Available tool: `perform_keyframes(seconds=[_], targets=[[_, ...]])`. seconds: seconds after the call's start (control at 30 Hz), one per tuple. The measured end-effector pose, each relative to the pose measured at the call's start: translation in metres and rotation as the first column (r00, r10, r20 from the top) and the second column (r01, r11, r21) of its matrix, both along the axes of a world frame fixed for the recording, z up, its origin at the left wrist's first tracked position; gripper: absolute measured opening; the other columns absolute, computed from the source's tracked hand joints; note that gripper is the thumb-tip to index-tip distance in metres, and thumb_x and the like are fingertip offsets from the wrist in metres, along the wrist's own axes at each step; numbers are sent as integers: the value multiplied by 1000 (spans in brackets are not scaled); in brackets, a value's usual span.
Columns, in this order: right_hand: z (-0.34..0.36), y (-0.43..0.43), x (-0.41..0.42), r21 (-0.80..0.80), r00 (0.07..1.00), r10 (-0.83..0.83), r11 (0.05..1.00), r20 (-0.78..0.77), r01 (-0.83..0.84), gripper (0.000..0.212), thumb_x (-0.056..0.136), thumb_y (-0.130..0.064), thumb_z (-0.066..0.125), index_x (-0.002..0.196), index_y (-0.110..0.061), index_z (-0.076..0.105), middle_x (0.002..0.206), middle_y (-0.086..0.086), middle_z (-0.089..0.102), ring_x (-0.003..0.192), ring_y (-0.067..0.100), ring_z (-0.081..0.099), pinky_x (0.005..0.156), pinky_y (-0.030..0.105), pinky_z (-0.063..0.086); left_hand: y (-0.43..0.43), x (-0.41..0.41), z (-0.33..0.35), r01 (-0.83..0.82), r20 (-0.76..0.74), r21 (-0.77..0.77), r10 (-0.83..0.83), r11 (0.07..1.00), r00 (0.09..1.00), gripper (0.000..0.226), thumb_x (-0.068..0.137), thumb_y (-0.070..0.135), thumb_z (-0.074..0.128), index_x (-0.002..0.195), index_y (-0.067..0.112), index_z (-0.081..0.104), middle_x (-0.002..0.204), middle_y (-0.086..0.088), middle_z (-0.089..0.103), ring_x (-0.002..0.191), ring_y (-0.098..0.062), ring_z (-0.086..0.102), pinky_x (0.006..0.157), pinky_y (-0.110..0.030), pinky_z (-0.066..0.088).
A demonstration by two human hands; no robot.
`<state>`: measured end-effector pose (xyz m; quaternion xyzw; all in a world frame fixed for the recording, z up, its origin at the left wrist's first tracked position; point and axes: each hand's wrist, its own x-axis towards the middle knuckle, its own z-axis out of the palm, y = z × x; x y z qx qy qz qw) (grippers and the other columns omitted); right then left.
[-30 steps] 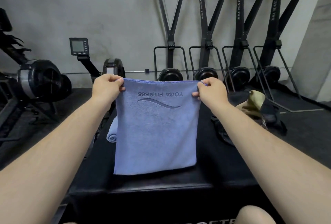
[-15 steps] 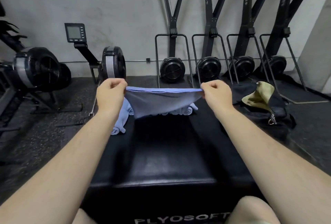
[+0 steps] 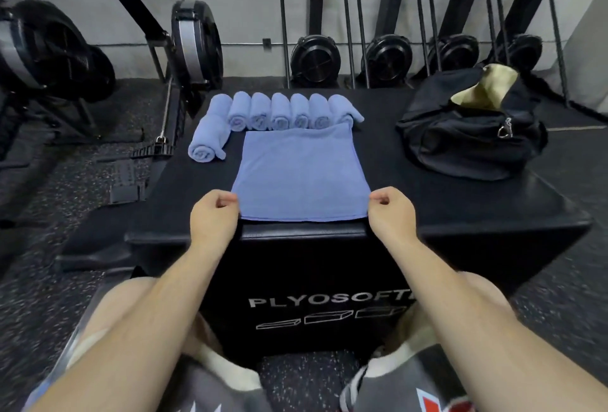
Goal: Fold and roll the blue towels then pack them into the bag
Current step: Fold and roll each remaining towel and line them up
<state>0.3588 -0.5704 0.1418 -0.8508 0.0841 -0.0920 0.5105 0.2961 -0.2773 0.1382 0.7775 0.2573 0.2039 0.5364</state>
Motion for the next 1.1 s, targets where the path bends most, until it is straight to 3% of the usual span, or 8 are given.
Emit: perform_keyframes(seconds=[0.1,0.3,0.47,0.6,0.7,0.8,0.9,1.1], targets=[[1,-1,-9,-47,999,30,998,16,-30,26,87,-2,49,100,-14,69,103,1,65,86,13,59,63,12,38,-2,-11,2,49,-26,63,-48,997,999,23,87,6,58,90,24,72,91,10,70,85,-8,64,67,-15,43],[4,2,-17,-161,1000,6,987,4,-5,17,86,-5,50,83,-9,66,98,6,67,82,22,63,59,26,47,-5,-26,2,76,-69,125,-67,989,995,24,85,5,54,85,22,70,90,4,70,88,-17,64,67,-20,44],[10,22,-23,-563,1000,-25,826,-18,11,26,86,-14,54,107,-20,68,122,6,55,115,32,44,95,41,42,-11,-19,-2,123,-107,510,-79,851,991,25,84,11,55,95,22,76,109,4,68,112,-28,56,89,-40,48],[5,63,-23,-577,933,356,773,51,-263,33,89,-12,52,120,-12,65,144,8,49,139,33,34,110,43,35,-27,-11,-7,264,-166,660,-206,703,964,32,91,26,50,106,11,74,111,-7,68,111,-28,58,91,-41,49],[1,89,-23,-586,821,569,653,-37,-479,41,101,-22,45,141,-15,51,167,4,22,156,26,8,118,45,26,-28,-13,-11,251,-150,703,-206,666,967,36,86,31,49,104,19,77,105,1,73,108,-27,63,89,-41,48],[-2,101,-12,-699,815,573,547,-88,-460,41,103,-32,44,139,-15,51,153,7,43,144,31,33,110,42,33,-24,-11,-11,198,-128,748,-154,633,980,28,85,33,52,96,28,77,101,10,72,109,-21,58,92,-41,39],[7,116,4,-757,875,483,566,-16,-326,29,100,-31,46,117,-12,61,122,10,62,117,33,50,96,41,38,-16,5,-8,136,-52,777,-152,615,987,31,85,33,49,88,23,78,99,6,70,105,-24,60,84,-41,45],[8,151,54,-774,824,561,490,-72,-401,38,101,-28,44,133,-13,56,147,9,48,141,31,37,111,40,31,-8,64,3,425,-350,713,-242,558,905,37,104,33,43,131,14,60,142,-4,55,134,-24,48,102,-40,42]])
